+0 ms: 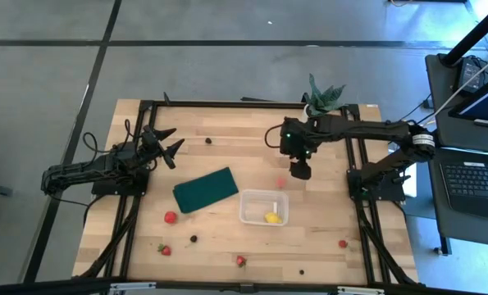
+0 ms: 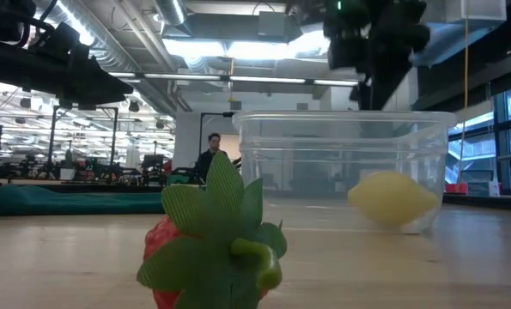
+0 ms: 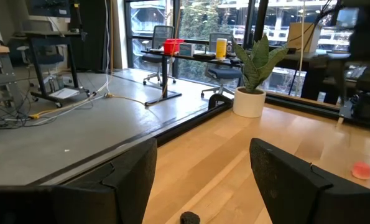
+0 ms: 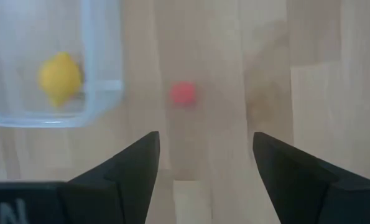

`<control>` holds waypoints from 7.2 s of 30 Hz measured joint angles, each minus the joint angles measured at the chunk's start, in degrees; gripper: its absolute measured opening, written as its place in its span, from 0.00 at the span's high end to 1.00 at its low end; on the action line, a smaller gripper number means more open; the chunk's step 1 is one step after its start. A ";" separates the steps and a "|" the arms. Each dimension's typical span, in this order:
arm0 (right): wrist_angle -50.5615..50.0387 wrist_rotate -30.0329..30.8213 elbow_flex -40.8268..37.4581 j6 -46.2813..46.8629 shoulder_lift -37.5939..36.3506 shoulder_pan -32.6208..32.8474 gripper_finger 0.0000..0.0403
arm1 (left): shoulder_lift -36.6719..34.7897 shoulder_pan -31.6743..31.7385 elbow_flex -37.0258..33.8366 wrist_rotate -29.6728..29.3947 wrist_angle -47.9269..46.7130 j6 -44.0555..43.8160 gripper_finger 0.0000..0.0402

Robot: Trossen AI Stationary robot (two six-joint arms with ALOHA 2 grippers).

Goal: Pick and placing Produce into tupperware
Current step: Put the apricot into the transparent bin, then put the strawberry into the transparent bin

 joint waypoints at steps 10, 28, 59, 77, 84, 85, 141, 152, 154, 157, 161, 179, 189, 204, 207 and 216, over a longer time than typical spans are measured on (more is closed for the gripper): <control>17.88 -5.82 -13.13 -1.79 0.00 -0.72 0.36 | 0.00 0.00 0.00 0.01 -0.01 0.00 0.38; 36.32 -3.41 -23.35 -0.95 0.07 0.68 0.36 | 0.01 0.00 -0.01 0.01 -0.01 -0.20 0.38; 44.39 3.17 -25.77 -0.58 6.44 6.99 0.49 | 0.01 0.00 0.00 0.01 -0.02 -0.17 0.38; 43.47 3.14 -25.77 0.95 5.47 6.96 0.75 | 0.01 0.01 0.00 0.01 -0.02 -0.16 0.38; 34.75 3.62 -21.16 0.84 -1.45 4.54 0.77 | 0.00 0.00 -0.01 0.01 -0.02 -0.16 0.38; 33.44 3.62 -19.79 0.98 -2.55 4.33 0.77 | 0.01 0.01 -0.01 0.01 -0.02 -0.16 0.38; 22.60 4.01 0.55 26.07 13.29 28.13 0.43 | 0.00 -0.01 -0.01 0.02 0.13 -4.50 0.38; -1.36 -1.54 7.83 34.29 3.98 35.61 0.40 | 0.00 0.01 -0.01 0.03 0.09 -4.50 0.38; -4.55 -0.88 7.30 37.21 1.15 38.64 0.40 | 0.02 0.00 -0.01 0.01 0.07 -4.50 0.38; -5.24 2.27 5.74 44.78 -3.76 44.44 0.40 | 0.01 -0.01 -0.01 0.01 0.05 -4.50 0.38; -5.64 9.40 2.97 57.45 -10.01 51.93 0.40 | 0.02 0.01 -0.01 0.01 0.02 -4.50 0.38; 2.78 13.13 -20.26 90.37 -13.77 71.49 0.40 | 0.01 0.01 -0.01 0.01 -0.02 -4.50 0.38; 13.57 10.95 -27.49 92.51 -13.77 73.48 0.40 | 0.00 0.01 -0.01 0.01 -0.02 -4.50 0.38; 16.15 10.29 -27.60 80.53 -10.48 73.46 0.40 | 0.01 0.01 -0.01 0.01 -0.02 -4.50 0.38; 18.42 9.39 -27.60 80.57 -8.87 73.44 0.40 | 0.02 -0.01 -0.01 0.01 -0.04 -4.50 0.38; 21.39 5.89 -27.58 81.27 -2.32 73.42 0.40 | 0.01 0.00 -0.01 0.01 -0.02 -4.31 0.38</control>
